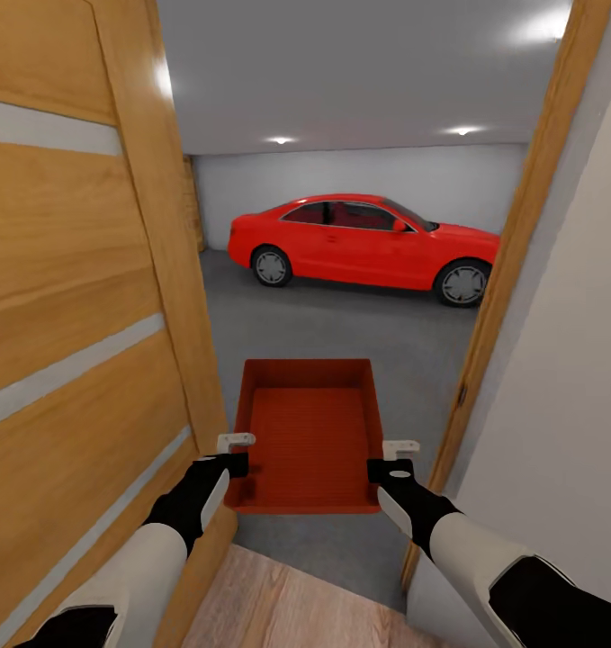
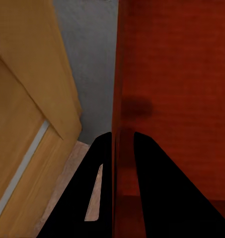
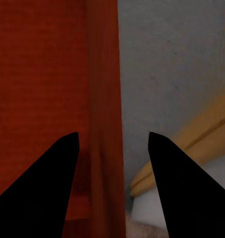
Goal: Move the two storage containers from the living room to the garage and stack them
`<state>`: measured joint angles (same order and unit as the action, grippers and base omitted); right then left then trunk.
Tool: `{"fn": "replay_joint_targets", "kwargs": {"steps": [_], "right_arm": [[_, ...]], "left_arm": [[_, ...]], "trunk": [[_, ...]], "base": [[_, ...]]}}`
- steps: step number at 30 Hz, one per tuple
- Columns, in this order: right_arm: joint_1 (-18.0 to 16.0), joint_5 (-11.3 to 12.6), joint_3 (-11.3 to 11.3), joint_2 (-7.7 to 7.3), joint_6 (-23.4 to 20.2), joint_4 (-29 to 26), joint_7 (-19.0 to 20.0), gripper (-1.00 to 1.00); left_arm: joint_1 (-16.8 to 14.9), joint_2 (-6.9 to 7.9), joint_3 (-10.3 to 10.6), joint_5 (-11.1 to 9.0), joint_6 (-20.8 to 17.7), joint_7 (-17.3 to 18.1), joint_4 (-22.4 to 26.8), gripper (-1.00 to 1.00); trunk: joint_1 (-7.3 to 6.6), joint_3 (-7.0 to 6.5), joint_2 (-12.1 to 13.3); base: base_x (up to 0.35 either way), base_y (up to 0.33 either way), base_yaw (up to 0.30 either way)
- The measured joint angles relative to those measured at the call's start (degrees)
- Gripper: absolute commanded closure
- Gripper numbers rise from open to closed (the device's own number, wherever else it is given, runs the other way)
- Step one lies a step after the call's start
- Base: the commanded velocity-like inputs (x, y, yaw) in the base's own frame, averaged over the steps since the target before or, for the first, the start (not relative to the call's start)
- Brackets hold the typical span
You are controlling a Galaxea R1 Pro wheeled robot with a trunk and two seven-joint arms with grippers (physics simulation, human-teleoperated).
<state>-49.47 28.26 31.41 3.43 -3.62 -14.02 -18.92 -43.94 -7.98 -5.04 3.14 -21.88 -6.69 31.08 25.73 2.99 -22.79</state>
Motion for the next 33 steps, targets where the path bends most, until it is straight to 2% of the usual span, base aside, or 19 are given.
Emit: {"fn": "replay_joint_targets", "kwargs": {"steps": [8, 29, 33], "right_arm": [[0.0, -0.1, 0.0, 0.01, 0.0, 0.0, -0.1, 1.0], [0.0, -0.1, -0.1, 0.08, 0.0, 0.0, -0.2, 1.0], [0.0, -0.1, -0.1, 0.07, 0.0, 0.0, -0.1, 1.0]], "left_arm": [[0.0, 0.01, 0.0, 0.0, 0.1, 0.0, 0.0, 1.0], [0.0, 0.1, 0.1, -0.1, 0.1, 0.1, -0.1, 1.0], [0.0, 0.08, 0.1, -0.1, 0.1, 0.0, 0.0, 1.0]], "trunk": [[0.01, 0.0, 0.0], [0.02, 0.0, 0.0], [0.02, 0.0, 0.0]], "base": [[0.17, 0.207, -0.026], [0.004, 0.005, -0.235], [0.02, 0.023, -0.089]]}}
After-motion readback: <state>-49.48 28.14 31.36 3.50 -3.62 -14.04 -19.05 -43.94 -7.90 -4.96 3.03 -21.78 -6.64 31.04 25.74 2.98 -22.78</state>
